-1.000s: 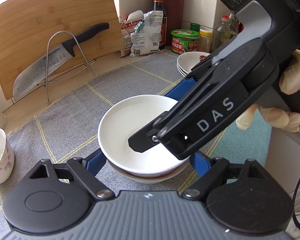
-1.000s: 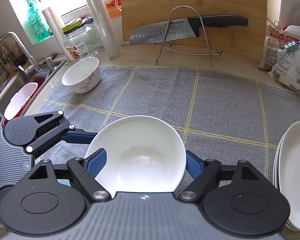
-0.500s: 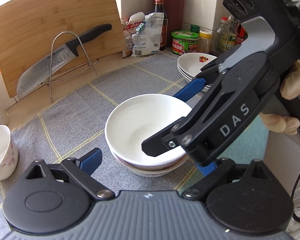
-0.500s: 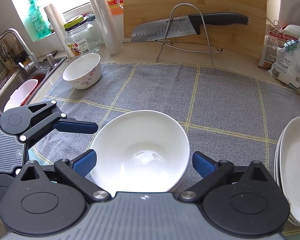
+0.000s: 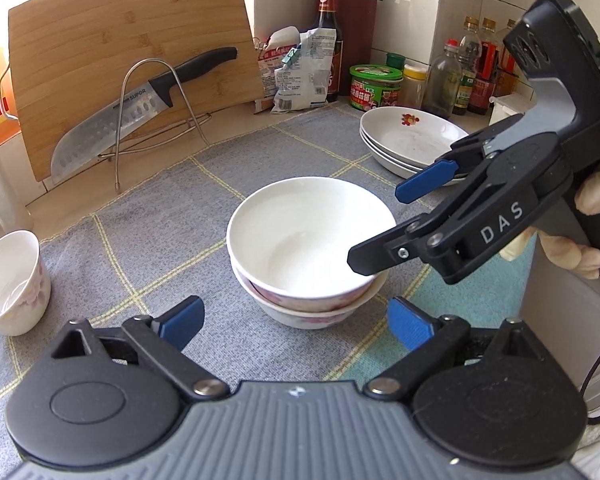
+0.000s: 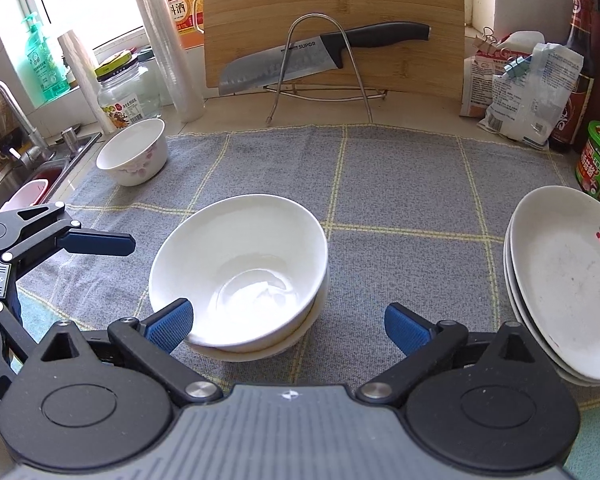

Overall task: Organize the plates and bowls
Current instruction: 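Withdraw the right tool from the stacked bowls, then move the left tool to the remaining white bowl and grip its rim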

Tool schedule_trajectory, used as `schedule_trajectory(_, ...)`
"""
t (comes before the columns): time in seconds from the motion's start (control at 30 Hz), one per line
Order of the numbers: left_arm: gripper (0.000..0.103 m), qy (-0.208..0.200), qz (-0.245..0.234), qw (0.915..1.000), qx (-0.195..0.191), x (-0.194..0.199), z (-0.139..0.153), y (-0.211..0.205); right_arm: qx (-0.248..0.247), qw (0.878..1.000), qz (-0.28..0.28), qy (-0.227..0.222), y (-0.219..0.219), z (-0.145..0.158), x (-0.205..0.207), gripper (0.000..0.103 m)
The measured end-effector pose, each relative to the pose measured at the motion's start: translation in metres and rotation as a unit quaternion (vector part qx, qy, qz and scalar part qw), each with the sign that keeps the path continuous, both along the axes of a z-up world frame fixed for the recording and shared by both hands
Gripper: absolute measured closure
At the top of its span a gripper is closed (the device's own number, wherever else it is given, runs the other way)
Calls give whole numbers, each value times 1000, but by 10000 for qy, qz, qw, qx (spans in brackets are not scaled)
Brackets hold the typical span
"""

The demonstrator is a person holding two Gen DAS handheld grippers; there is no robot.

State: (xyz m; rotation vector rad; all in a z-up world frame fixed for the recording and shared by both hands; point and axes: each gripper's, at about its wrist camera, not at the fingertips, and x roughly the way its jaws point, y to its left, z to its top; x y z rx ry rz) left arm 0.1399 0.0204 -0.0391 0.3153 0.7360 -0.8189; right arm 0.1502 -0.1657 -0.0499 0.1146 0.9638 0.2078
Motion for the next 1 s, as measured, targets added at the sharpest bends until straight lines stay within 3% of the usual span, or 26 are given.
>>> schedule_trajectory(0.3, 5, -78, 244, 9997, -31, -4, 2, 23, -118, 9996, -148, -215, 7, 4, -6, 0)
schedule_trajectory(0.5, 5, -85, 748, 9971, 55, 7, -1, 56, -196, 9980, 129, -595, 31, 25, -2, 0)
schedule_trajectory(1.0, 5, 7, 2131, 9766, 302, 62, -3, 147, -418, 9854, 1314, -1000, 124, 38, 44, 0)
